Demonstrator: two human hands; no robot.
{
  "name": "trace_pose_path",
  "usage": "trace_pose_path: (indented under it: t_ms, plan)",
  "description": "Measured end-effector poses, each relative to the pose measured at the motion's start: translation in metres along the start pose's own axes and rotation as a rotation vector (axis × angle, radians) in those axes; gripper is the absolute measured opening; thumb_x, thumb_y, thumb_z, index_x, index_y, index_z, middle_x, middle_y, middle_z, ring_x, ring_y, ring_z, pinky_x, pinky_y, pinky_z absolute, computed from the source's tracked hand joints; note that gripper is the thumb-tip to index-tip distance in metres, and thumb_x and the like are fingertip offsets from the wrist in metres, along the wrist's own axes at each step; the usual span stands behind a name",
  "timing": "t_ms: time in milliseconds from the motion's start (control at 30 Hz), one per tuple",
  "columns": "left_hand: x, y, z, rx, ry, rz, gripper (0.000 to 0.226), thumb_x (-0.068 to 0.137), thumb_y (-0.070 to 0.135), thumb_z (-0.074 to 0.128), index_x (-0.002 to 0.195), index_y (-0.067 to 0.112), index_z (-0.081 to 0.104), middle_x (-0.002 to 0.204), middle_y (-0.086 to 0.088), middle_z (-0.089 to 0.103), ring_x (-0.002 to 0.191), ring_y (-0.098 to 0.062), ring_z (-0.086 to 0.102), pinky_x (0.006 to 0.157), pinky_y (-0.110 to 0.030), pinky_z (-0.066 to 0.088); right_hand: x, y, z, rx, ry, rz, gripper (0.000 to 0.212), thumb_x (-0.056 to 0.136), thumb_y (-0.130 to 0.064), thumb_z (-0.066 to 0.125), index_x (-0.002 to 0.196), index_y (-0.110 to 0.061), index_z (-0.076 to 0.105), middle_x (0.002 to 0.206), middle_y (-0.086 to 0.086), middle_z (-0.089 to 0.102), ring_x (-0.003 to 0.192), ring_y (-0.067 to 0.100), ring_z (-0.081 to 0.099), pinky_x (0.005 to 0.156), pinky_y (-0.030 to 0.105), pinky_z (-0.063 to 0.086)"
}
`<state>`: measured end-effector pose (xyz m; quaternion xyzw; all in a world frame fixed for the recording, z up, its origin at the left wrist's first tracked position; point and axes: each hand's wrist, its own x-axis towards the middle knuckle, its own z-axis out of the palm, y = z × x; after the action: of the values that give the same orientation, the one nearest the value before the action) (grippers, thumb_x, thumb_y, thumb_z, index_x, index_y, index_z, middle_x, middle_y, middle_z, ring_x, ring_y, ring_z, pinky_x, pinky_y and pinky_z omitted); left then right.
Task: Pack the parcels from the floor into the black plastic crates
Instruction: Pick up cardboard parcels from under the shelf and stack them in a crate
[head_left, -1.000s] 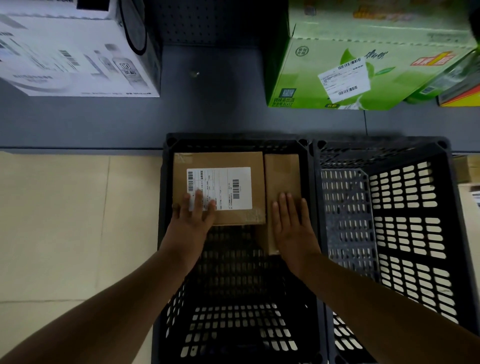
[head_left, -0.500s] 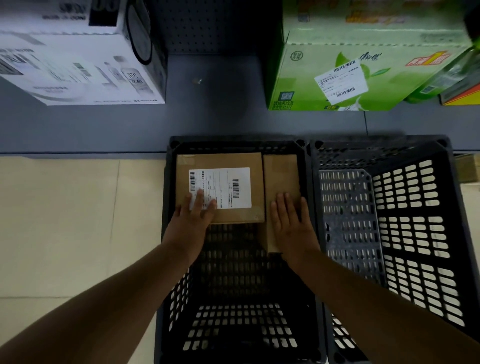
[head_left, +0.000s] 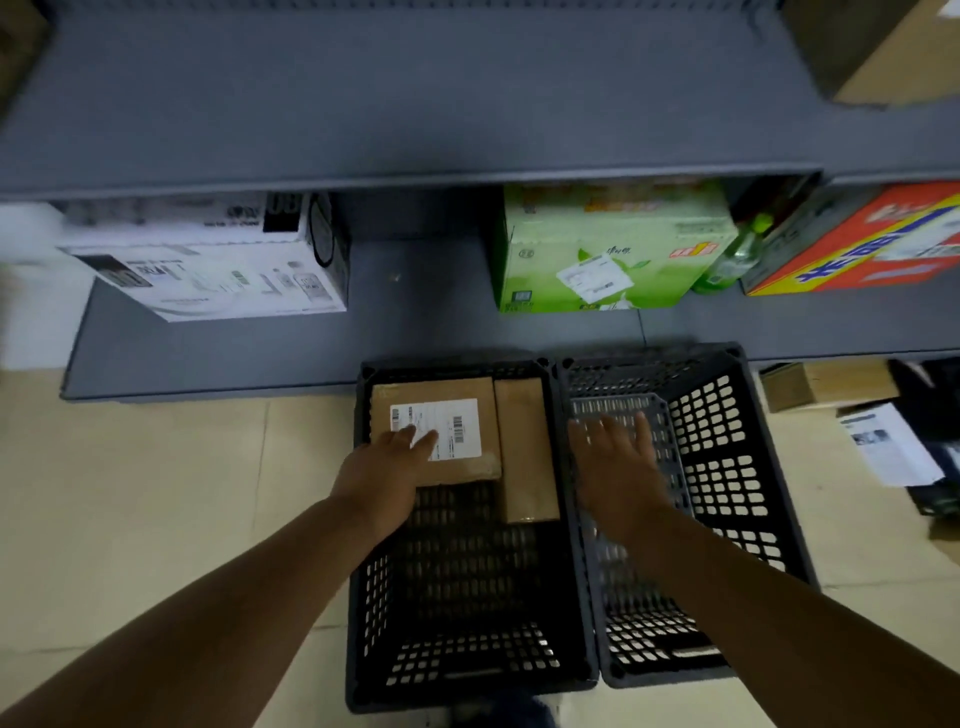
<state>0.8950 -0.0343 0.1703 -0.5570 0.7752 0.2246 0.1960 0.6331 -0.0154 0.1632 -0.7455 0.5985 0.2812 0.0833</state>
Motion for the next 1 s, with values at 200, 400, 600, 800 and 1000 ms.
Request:
trace_pose_path:
  t_ms: [200, 400, 600, 800, 1000]
  plan:
    - [-0.066, 0.032, -0.09, -0.04, 0.055, 0.053, 0.064, 0.095, 0.015, 0.045, 0.15, 0.022, 0.013, 0.147, -0.005, 0.037, 0.128, -0.022, 0.041, 0.101, -0.031, 0.04, -0.078, 0.011, -0.085, 0.173, 0.127, 0.093, 0.066, 0.091, -0.027, 0.049, 0.148, -0.013, 0.019, 0.145, 0.01, 0.032, 0.139, 0.028, 0.022, 0.115, 0.056, -0.001]
    - [-0.136, 0.073, -0.156, -0.04, 0.117, 0.128, 0.058, 0.093, 0.018, 0.045, 0.147, 0.023, 0.025, 0.141, -0.004, 0.044, 0.122, -0.022, 0.047, 0.097, -0.033, 0.043, -0.178, 0.029, -0.153, 0.236, 0.111, 0.18, 0.066, 0.088, -0.032, 0.055, 0.145, -0.016, 0.027, 0.144, 0.009, 0.035, 0.138, 0.028, 0.021, 0.114, 0.056, -0.002]
    - [-0.184, 0.139, -0.2, -0.046, 0.06, 0.259, 0.057, 0.095, 0.016, 0.041, 0.148, 0.023, 0.023, 0.145, -0.005, 0.041, 0.125, -0.023, 0.046, 0.097, -0.031, 0.043, -0.276, 0.067, -0.181, 0.347, 0.103, 0.318, 0.058, 0.086, -0.037, 0.057, 0.138, -0.021, 0.038, 0.139, 0.006, 0.042, 0.135, 0.026, 0.028, 0.114, 0.056, 0.0]
    - [-0.209, 0.236, -0.225, -0.052, 0.04, 0.365, 0.046, 0.096, 0.024, 0.041, 0.142, 0.026, 0.037, 0.131, -0.005, 0.055, 0.109, -0.024, 0.056, 0.085, -0.029, 0.049, -0.379, 0.135, -0.174, 0.446, 0.103, 0.505, 0.044, 0.092, -0.038, 0.046, 0.134, -0.024, 0.046, 0.136, 0.001, 0.047, 0.134, 0.024, 0.03, 0.115, 0.053, 0.003]
    - [-0.216, 0.369, -0.23, 0.003, 0.029, 0.47, 0.049, 0.096, 0.03, 0.042, 0.144, 0.023, 0.035, 0.142, -0.003, 0.045, 0.125, -0.023, 0.047, 0.102, -0.033, 0.04, -0.481, 0.227, -0.119, 0.508, 0.068, 0.686, 0.044, 0.093, -0.038, 0.045, 0.134, -0.025, 0.046, 0.136, 0.001, 0.047, 0.135, 0.023, 0.029, 0.115, 0.052, 0.005]
